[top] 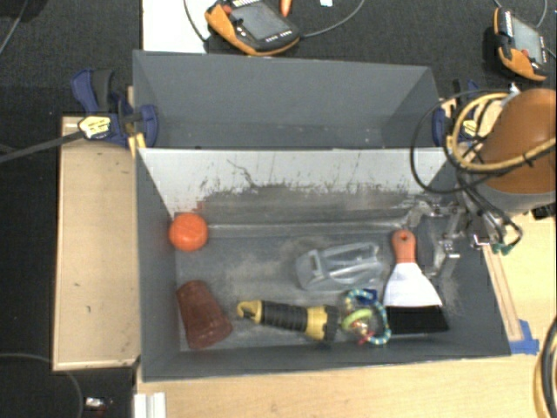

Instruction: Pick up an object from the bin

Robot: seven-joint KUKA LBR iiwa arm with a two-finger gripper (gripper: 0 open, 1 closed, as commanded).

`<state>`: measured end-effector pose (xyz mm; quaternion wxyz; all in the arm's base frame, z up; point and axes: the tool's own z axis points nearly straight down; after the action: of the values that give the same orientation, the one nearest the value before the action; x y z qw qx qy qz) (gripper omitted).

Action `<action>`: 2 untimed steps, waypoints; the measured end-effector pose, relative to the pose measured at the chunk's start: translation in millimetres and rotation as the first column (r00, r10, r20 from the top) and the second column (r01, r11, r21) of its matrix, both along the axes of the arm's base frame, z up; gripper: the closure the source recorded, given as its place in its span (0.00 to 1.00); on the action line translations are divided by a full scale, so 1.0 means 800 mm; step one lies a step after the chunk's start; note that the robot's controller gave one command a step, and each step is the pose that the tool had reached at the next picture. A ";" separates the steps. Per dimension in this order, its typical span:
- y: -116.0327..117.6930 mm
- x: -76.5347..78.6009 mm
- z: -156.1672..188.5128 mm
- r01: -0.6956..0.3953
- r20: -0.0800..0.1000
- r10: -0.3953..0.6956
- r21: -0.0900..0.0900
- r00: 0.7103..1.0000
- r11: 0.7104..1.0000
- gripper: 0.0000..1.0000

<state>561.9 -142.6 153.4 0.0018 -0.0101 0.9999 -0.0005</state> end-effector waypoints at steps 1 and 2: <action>0.000 0.000 0.000 -0.001 0.000 0.001 0.000 1.000 1.000 0.00; -0.007 -0.019 -0.058 -0.343 -0.002 0.343 0.000 0.939 0.939 0.00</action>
Offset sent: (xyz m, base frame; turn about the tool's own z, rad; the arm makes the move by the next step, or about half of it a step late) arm -0.0149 -0.0052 -0.0454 -0.3538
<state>546.7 -148.0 107.3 0.0011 -0.1843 0.9829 -0.0003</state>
